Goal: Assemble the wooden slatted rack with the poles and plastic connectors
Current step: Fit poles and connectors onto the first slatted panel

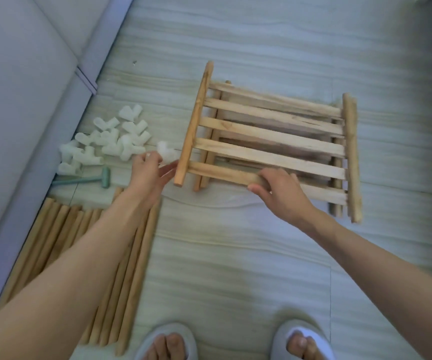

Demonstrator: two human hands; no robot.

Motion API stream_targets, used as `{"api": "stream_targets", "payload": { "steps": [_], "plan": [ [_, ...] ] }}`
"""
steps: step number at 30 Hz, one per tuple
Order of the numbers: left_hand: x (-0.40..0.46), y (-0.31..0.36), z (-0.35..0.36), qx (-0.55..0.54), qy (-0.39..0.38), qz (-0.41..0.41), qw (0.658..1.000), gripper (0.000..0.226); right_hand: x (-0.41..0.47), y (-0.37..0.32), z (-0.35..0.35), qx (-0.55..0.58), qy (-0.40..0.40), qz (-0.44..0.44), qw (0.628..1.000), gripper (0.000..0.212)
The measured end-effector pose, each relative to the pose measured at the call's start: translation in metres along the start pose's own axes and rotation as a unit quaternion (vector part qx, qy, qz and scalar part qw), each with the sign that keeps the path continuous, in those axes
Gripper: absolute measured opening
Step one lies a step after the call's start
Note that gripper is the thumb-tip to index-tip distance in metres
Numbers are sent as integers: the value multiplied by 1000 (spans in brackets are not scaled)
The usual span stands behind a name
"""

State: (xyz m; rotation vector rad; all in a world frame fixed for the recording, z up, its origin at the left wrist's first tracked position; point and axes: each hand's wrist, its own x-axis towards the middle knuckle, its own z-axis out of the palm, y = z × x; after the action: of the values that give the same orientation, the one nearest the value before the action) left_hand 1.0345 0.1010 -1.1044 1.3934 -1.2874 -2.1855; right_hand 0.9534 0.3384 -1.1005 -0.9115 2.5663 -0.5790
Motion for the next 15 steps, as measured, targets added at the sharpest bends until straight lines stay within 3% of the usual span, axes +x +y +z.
{"api": "stream_targets", "payload": {
  "steps": [3,7,15],
  "plan": [
    [-26,17,6,-54,-58,-53,995,19,-17,-10,-10,27,60,-15,998,20],
    [-73,49,19,-80,-131,-61,986,16,-51,-31,-19,101,104,-25,989,20],
    [-162,93,40,111,-177,120,970,18,-108,-58,-50,178,95,-29,979,19]
  ]
}}
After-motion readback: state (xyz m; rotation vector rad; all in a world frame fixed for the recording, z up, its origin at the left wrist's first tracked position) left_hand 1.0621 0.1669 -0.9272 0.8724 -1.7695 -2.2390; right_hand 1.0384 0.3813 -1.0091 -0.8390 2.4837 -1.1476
